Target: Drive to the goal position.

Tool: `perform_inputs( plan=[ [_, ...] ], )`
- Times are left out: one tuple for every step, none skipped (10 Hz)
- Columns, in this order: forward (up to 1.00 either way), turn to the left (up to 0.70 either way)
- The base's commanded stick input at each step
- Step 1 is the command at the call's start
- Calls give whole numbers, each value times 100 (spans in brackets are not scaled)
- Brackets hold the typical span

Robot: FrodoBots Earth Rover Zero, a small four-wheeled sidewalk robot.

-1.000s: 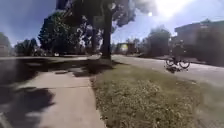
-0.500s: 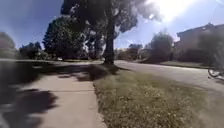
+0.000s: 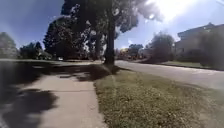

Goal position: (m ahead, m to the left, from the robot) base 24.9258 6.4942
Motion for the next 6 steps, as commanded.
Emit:
perform_inputs(
  plan=[
    [0,84],
    [0,79],
    [0,74],
    [0,77],
    [0,78],
    [0,48]
  ],
)
